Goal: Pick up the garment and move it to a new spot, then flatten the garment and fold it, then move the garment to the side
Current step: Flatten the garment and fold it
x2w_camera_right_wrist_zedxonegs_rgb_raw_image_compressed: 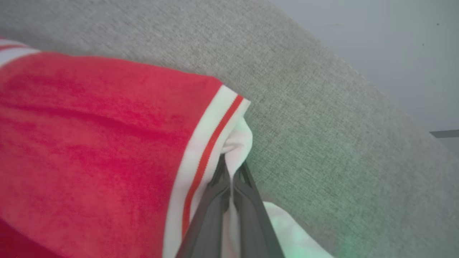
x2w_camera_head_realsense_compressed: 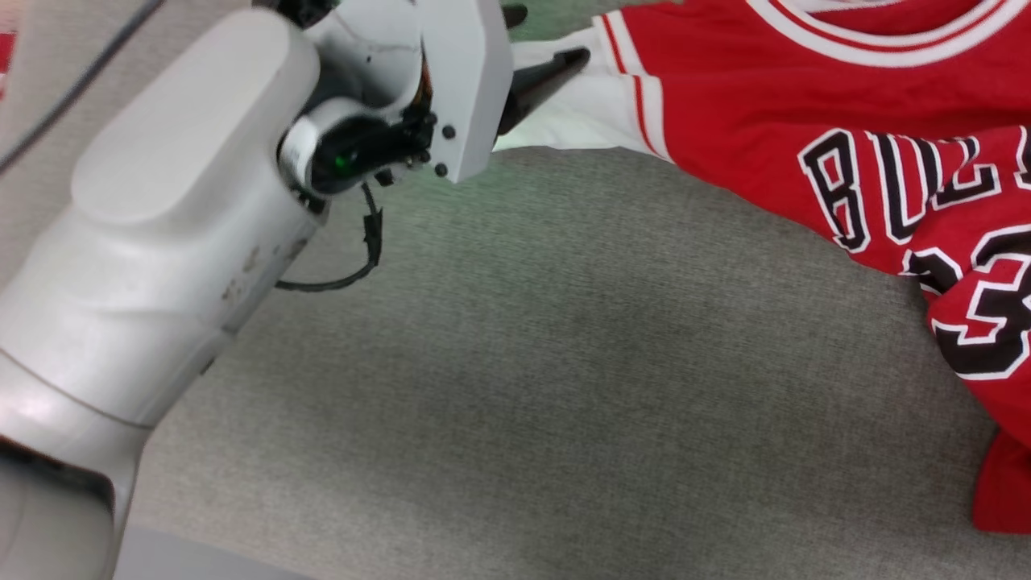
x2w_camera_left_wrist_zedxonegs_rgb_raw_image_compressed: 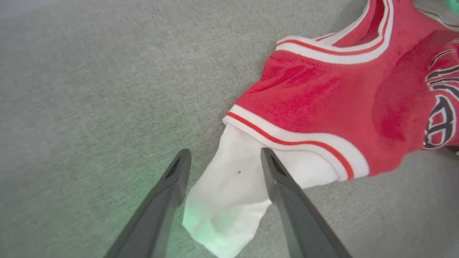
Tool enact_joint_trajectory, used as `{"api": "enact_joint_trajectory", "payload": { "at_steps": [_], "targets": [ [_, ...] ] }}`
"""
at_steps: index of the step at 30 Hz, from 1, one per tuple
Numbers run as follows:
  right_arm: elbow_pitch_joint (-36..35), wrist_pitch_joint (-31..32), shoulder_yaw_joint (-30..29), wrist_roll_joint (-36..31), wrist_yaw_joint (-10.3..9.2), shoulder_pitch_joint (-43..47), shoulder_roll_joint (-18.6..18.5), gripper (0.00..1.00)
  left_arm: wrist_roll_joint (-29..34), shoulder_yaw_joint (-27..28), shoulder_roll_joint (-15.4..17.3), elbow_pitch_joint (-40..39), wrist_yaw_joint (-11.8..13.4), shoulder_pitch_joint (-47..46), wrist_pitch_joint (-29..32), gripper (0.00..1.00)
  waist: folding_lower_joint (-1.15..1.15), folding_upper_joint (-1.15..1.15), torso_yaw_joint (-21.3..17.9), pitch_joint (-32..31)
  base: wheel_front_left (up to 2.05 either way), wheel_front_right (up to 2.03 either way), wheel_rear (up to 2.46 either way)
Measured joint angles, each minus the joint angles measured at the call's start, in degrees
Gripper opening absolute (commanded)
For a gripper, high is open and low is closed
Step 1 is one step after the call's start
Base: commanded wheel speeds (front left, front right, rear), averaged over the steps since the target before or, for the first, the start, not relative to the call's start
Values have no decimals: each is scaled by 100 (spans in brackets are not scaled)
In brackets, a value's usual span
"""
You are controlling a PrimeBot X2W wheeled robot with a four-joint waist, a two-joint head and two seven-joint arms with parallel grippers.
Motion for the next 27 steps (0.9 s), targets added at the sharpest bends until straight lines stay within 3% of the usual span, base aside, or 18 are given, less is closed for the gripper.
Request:
{"api": "enact_joint_trajectory", "payload": {
  "at_steps": [4,10,11,12,13,15,16,24,27],
  "targets": [
    [-9,-37,204,58,0,-306,74,0,-407,-459,13,258,0,-382,578,100,0,0,-104,138,0,0,0],
    [9,-136,387,102,0,-627,182,0,-840,-871,64,598,-2,-755,867,100,0,0,-228,326,0,0,0],
    [12,-160,407,114,0,-659,197,0,-935,-909,80,598,-2,-787,881,93,0,0,-248,344,0,0,0],
    [14,-180,422,126,0,-671,210,0,-1039,-933,84,593,-1,-809,878,55,0,0,-266,359,0,0,0],
    [24,-223,438,136,0,-686,221,0,-1161,-956,103,577,0,-816,892,31,0,0,-283,370,0,0,0],
    [42,-275,472,152,0,-715,244,0,-1334,-1044,169,515,18,-862,955,7,0,0,-308,376,0,0,0],
    [53,-302,483,152,0,-716,255,0,-1388,-1081,190,481,18,-867,953,0,0,0,-312,370,0,0,0],
    [125,-578,602,182,-2,-736,331,0,-1706,-1330,269,339,14,-857,567,0,0,0,-350,302,0,0,0],
    [149,-1184,668,171,-3,-740,399,0,-1575,-1400,288,333,9,-909,-96,0,0,0,-385,251,0,0,0]
  ]
}}
